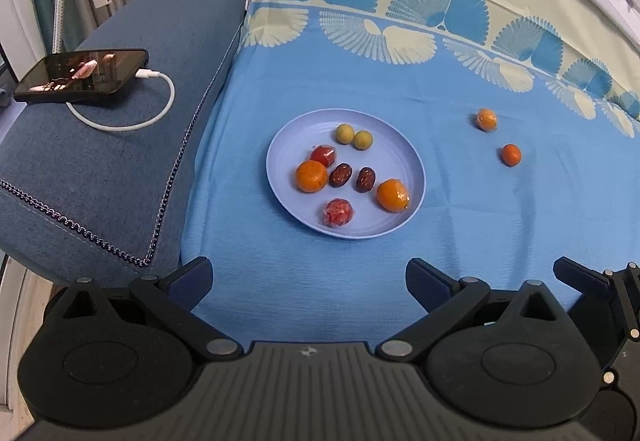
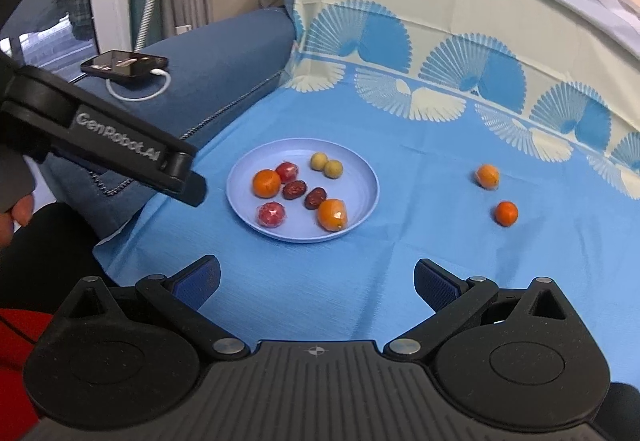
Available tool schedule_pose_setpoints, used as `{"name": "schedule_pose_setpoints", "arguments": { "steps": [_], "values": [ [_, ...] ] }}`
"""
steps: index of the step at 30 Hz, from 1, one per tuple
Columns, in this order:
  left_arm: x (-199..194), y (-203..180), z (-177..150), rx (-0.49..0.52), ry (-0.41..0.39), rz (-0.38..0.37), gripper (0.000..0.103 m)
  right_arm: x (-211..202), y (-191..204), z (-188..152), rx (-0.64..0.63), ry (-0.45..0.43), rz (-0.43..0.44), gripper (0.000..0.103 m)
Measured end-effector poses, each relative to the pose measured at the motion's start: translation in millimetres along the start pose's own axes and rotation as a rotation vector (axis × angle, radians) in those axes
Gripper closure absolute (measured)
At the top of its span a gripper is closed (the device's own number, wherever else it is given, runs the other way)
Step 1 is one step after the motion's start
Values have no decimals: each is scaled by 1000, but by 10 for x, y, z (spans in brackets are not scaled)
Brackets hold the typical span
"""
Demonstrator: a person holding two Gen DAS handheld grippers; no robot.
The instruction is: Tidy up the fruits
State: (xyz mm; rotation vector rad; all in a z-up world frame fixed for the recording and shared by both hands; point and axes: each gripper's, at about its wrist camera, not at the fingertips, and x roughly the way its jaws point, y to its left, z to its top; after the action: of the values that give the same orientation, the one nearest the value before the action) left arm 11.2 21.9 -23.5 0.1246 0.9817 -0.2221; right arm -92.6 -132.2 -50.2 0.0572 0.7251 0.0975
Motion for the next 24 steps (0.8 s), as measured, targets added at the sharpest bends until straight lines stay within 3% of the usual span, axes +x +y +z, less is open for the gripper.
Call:
{"name": "schedule_pose_setpoints", "arguments": {
  "steps": [6,10,16,24],
  "values": [
    [157,-80,111,11,27,5,0,224,-314,-6,102,1,-59,1],
    [294,-154,255,14,51,13,0,532,-694,-26,152,-19,-172,1],
    [535,-394,557,45,45,39,0,1277,-1466,-67,171,-62,-312,1],
    [988,-894,998,93,44,37,0,2139,-2185,-44,213,-53,-358,1]
  ]
}}
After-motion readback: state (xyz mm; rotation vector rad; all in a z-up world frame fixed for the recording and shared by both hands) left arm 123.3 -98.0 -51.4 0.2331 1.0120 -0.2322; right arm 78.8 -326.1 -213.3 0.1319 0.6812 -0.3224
